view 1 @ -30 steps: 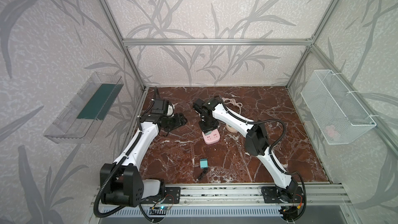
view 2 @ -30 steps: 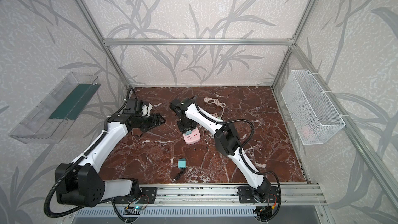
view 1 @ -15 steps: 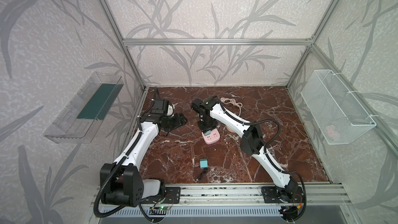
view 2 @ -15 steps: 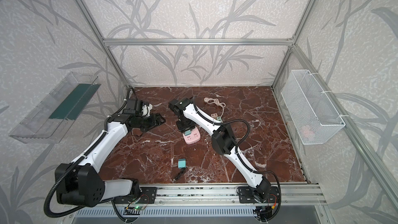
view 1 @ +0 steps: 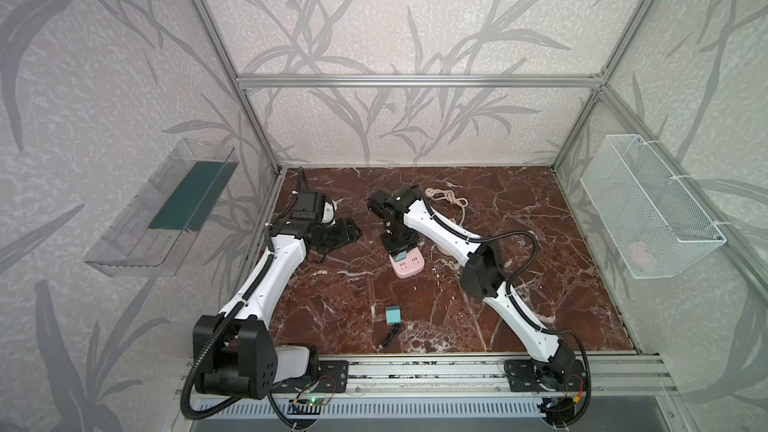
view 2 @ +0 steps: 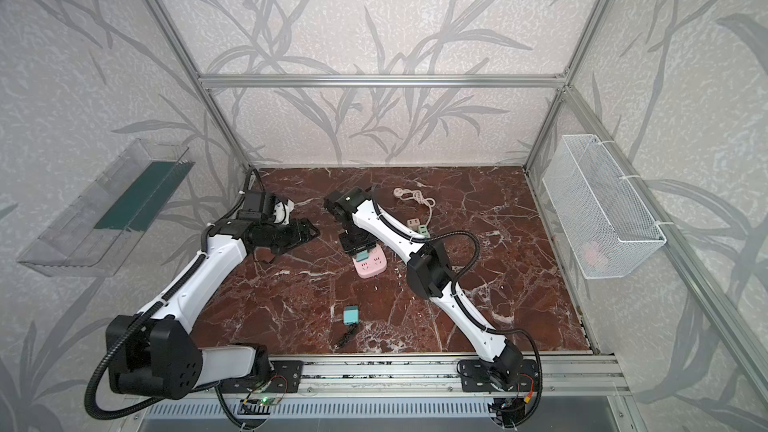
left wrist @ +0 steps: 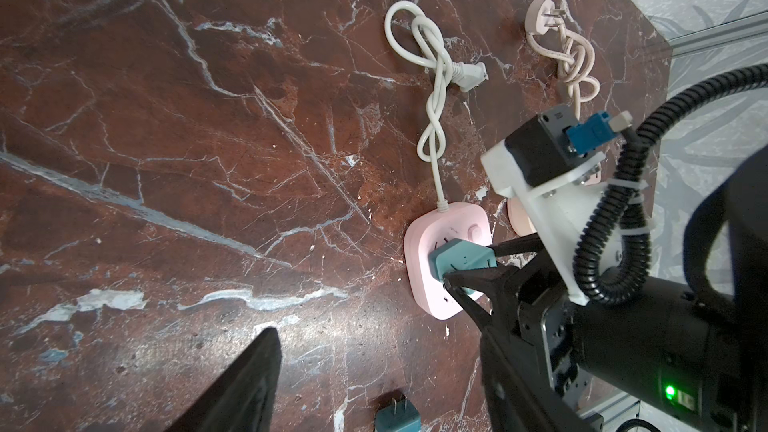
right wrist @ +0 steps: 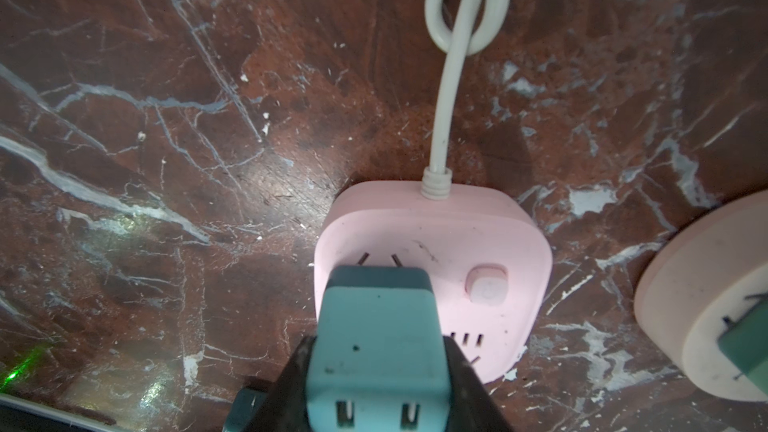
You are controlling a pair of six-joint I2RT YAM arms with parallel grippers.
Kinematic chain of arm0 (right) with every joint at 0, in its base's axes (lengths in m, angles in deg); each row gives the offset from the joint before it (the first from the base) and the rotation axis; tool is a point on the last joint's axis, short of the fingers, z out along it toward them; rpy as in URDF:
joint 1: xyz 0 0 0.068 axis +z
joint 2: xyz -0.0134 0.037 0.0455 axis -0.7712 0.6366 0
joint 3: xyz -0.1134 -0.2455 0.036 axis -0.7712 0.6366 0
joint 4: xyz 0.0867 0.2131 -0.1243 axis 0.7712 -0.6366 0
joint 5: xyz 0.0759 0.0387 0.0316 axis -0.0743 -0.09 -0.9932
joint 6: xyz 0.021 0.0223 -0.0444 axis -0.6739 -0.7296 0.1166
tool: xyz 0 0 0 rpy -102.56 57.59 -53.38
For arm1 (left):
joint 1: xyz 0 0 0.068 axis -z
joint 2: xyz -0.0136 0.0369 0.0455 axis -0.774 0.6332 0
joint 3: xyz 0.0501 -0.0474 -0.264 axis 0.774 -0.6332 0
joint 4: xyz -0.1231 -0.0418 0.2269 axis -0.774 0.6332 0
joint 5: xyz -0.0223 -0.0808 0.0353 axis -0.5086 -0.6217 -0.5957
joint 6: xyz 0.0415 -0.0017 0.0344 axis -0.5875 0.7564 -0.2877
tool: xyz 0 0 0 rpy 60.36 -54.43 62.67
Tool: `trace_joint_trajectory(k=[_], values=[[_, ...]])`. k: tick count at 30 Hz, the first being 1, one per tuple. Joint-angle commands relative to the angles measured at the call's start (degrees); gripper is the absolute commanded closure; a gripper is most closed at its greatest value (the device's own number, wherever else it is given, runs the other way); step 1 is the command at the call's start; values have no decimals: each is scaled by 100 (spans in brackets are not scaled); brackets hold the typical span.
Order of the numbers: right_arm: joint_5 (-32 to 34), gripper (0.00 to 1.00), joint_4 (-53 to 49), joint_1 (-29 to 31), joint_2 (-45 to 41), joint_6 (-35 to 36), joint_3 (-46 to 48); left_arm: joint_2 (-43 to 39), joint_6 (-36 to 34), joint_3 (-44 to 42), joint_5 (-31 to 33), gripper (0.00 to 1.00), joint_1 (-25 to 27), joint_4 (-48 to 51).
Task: Insert the plug
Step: 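Hold the teal charger pressed into the pink strip with the right gripper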
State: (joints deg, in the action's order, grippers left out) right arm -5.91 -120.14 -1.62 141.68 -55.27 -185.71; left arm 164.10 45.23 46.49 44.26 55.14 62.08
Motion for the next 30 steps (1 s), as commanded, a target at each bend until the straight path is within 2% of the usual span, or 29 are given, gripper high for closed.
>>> trace_joint_trajectory(k=[1, 14, 18, 21, 30], values=[[207, 100, 538, -98, 645, -273, 198, -93, -8, -33, 23, 25, -45, 0], [450, 100, 1032, -337, 419, -1011, -304, -203, -11, -66, 98, 25, -38, -6], [235, 100, 1086, -402, 516, -1449, -369, -186, -13, -66, 73, 25, -36, -13], [192, 100, 1074, -410, 548, -1475, -434, -192, -14, -68, 84, 25, -31, -10], [274, 100, 801, -404, 116, -1509, 180, -190, 1, -71, 48, 25, -33, -6]])
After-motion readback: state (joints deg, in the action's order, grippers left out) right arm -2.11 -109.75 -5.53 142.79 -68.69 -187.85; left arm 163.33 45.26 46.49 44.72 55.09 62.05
